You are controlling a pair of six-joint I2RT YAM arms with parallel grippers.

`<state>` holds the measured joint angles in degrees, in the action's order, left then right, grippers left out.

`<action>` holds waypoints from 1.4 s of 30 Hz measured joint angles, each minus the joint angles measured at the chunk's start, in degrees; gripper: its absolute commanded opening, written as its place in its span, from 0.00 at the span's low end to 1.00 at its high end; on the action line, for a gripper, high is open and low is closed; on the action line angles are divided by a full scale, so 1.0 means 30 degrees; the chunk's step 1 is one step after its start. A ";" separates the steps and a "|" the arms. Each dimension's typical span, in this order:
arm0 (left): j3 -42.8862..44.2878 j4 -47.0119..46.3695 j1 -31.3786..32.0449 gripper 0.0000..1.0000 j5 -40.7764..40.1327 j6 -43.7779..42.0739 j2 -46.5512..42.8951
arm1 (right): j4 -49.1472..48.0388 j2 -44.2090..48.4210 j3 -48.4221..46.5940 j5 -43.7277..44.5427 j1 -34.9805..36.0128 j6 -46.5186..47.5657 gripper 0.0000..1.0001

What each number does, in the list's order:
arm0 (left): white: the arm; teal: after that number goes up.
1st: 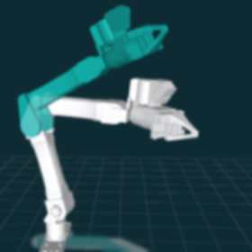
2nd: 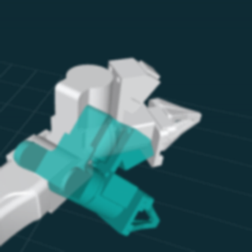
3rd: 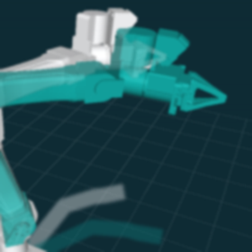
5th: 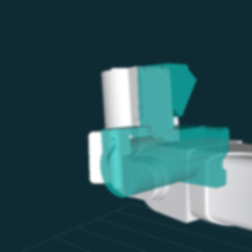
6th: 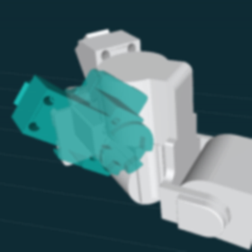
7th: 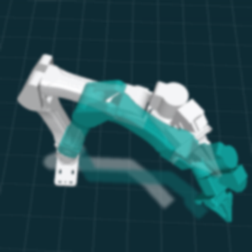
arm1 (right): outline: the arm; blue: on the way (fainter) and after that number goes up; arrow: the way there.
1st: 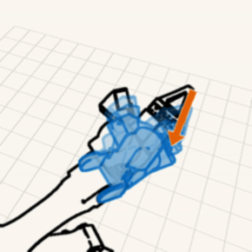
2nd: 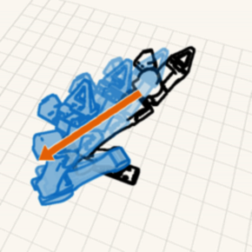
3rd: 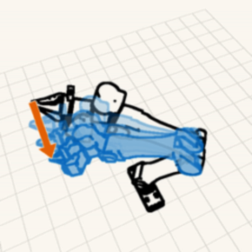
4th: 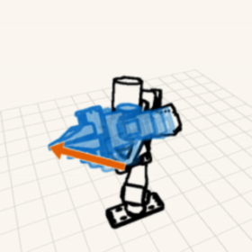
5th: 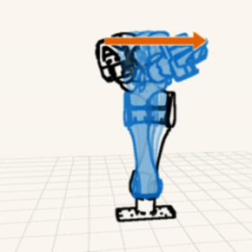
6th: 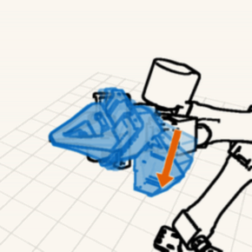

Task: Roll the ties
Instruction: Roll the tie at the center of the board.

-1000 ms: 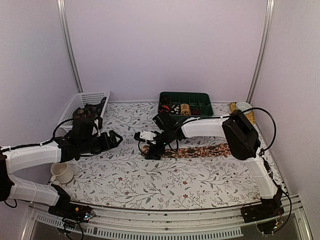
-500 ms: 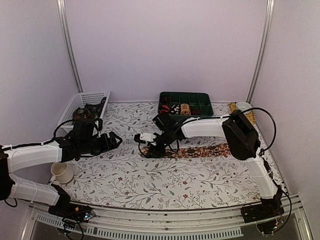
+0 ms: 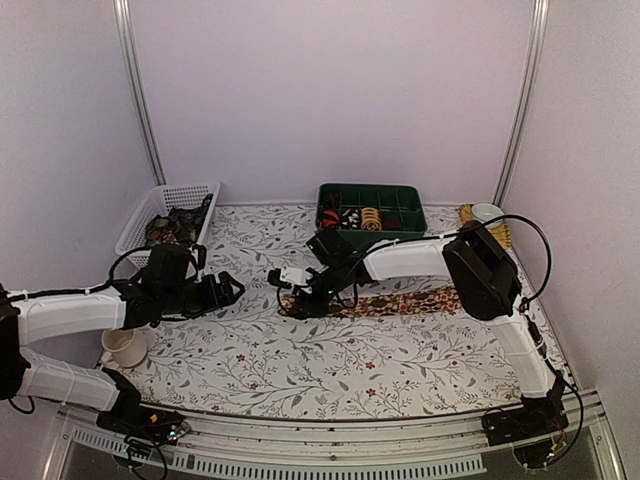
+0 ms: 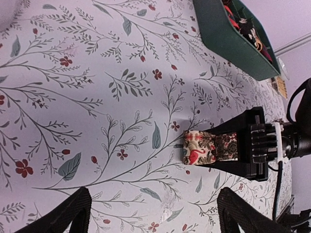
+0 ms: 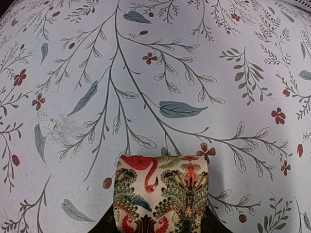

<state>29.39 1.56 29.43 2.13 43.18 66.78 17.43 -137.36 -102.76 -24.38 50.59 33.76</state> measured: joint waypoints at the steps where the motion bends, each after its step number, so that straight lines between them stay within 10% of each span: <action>1: -0.0073 -0.0102 0.0000 0.90 0.0066 0.0058 0.0000 | -0.0335 0.0036 0.0248 -0.0131 0.0036 -0.0066 0.41; 13: -0.1071 -0.0481 0.0954 0.94 0.0627 0.0816 -0.0022 | -0.1967 0.2936 0.4976 0.0481 0.1909 -0.1508 0.43; 27: -0.1945 -0.2353 0.3636 0.96 0.0852 0.2776 0.0634 | -0.1494 0.3665 0.5603 0.1523 0.2295 -0.2441 1.00; 42: 0.0459 -0.5814 0.3942 0.93 0.2215 0.3031 0.7016 | 0.0845 0.5523 0.6164 0.0335 0.0146 -0.4284 1.00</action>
<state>30.76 -15.88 41.25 8.78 52.27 87.83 19.97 -120.79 -84.27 -23.38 51.03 20.91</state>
